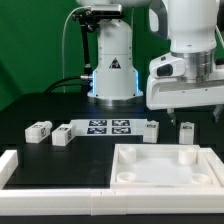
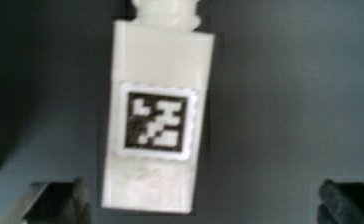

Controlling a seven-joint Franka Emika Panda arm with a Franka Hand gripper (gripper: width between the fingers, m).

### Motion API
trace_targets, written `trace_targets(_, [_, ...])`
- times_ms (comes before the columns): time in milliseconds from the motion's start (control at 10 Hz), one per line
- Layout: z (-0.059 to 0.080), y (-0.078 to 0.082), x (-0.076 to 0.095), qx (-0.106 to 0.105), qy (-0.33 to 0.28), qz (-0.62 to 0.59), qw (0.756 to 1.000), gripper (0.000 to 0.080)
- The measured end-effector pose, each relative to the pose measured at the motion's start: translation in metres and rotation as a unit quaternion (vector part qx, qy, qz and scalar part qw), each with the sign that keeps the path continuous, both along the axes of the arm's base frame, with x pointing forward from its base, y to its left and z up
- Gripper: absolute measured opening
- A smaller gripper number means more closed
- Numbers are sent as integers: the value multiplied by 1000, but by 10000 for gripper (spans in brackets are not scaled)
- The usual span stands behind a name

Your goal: Assemble one leg

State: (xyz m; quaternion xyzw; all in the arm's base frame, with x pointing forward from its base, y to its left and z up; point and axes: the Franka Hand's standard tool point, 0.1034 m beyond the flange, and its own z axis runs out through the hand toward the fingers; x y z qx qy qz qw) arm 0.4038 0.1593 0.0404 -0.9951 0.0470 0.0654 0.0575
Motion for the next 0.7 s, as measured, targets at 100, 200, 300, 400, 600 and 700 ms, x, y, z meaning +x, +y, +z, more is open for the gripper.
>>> trace_targets(100, [0, -1, -3, -2, 26, 8, 1000, 649])
trace_targets(200, [1, -4, -8, -2, 85, 23, 996, 649])
trace_targets(300, [1, -5, -7, 1, 135, 28, 990, 649])
trace_targets(400, [0, -11, -9, 1, 189, 24, 982, 649])
trace_targets(600, [-6, -16, -13, 3, 273, 22, 962, 649])
trace_targets(700, [-10, -18, -14, 5, 311, 23, 950, 649])
